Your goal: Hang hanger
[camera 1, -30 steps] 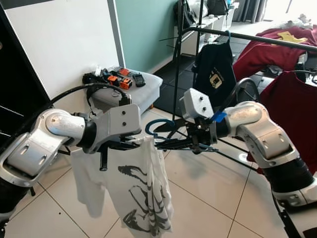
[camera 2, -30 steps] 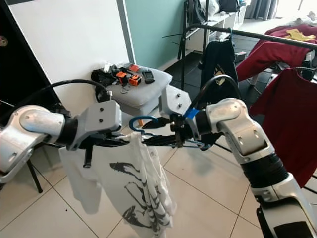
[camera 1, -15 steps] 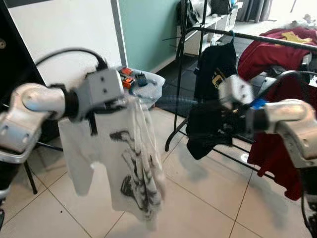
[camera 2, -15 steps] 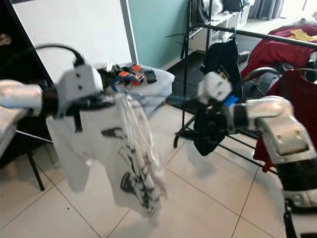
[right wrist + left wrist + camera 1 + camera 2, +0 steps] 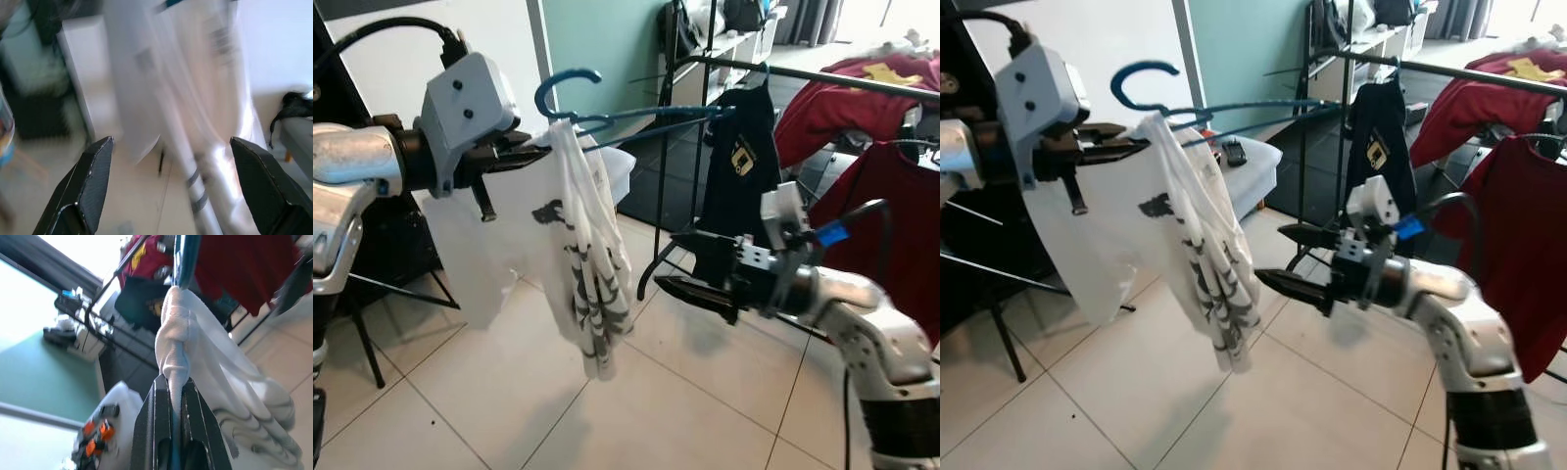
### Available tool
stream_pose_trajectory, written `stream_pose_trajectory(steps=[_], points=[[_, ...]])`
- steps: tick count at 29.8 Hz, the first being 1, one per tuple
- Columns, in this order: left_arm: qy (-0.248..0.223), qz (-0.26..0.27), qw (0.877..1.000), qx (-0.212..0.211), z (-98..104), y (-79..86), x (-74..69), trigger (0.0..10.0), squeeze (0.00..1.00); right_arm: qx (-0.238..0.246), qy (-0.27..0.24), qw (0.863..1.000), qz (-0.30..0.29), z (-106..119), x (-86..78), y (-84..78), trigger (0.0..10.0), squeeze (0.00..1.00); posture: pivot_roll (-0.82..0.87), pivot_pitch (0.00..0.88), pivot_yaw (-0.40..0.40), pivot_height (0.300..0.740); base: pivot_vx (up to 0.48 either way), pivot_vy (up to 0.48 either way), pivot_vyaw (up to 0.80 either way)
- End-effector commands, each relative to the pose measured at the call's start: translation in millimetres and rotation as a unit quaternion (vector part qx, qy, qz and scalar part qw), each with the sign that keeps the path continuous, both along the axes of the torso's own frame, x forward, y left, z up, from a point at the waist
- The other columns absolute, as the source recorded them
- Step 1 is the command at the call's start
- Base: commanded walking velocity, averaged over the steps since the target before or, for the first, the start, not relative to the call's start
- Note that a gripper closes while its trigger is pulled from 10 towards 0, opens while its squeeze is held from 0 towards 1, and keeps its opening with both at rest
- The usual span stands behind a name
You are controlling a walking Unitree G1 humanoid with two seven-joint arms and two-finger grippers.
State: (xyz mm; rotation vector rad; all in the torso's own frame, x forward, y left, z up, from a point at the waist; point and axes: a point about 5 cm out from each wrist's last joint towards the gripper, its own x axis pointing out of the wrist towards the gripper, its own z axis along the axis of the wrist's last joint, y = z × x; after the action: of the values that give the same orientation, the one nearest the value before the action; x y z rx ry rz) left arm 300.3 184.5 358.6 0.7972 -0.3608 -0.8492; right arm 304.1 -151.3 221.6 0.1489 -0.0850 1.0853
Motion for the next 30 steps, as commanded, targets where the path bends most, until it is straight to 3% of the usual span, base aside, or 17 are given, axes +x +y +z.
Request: stream_pose_trajectory(steps=[1,7,13,17,27,29,30], points=[[-0.027,-0.022,0.999,-0.010,11.0,-3.1,-5.5,0.0,0.00,0.053,0.018,0.998,-0.026,9.4,8.4,1.6,10.0,0.00,-0.08,0.024,0.081,0.740,0.000,0.000,0.00],[-0.025,-0.027,0.999,-0.009,5.9,-4.8,-5.0,0.0,0.00,0.095,0.032,0.993,-0.055,16.1,14.8,3.2,10.0,0.00,-0.08,0.024,0.076,0.740,0.000,0.000,0.00],[-0.020,-0.043,0.999,-0.013,2.0,-11.6,-6.3,0.0,0.00,0.082,0.040,0.993,-0.077,13.3,18.5,8.7,10.0,0.00,-0.08,0.024,0.075,0.740,0.000,0.000,0.00],[-0.023,-0.062,0.998,-0.019,3.8,-21.0,-9.3,0.0,0.00,0.026,0.044,0.995,-0.083,2.2,18.4,19.8,10.0,0.00,-0.08,0.023,0.073,0.740,0.000,0.000,0.00],[-0.024,-0.075,0.997,-0.023,4.8,-28.3,-12.6,0.0,0.00,-0.035,0.042,0.996,-0.072,-6.8,16.3,32.2,10.0,0.00,-0.08,0.021,0.069,0.740,0.000,0.000,0.00],[-0.028,-0.072,0.997,-0.024,6.8,-27.1,-13.9,0.0,0.00,-0.086,0.042,0.990,-0.100,-14.7,21.6,30.5,10.0,0.00,-0.08,0.019,0.067,0.740,0.000,0.000,0.00],[-0.028,-0.072,0.997,-0.024,6.8,-27.1,-13.9,0.0,0.00,-0.086,0.042,0.990,-0.100,-14.7,21.6,30.5,10.0,0.00,-0.08,0.019,0.067,0.740,0.000,0.000,0.00]])
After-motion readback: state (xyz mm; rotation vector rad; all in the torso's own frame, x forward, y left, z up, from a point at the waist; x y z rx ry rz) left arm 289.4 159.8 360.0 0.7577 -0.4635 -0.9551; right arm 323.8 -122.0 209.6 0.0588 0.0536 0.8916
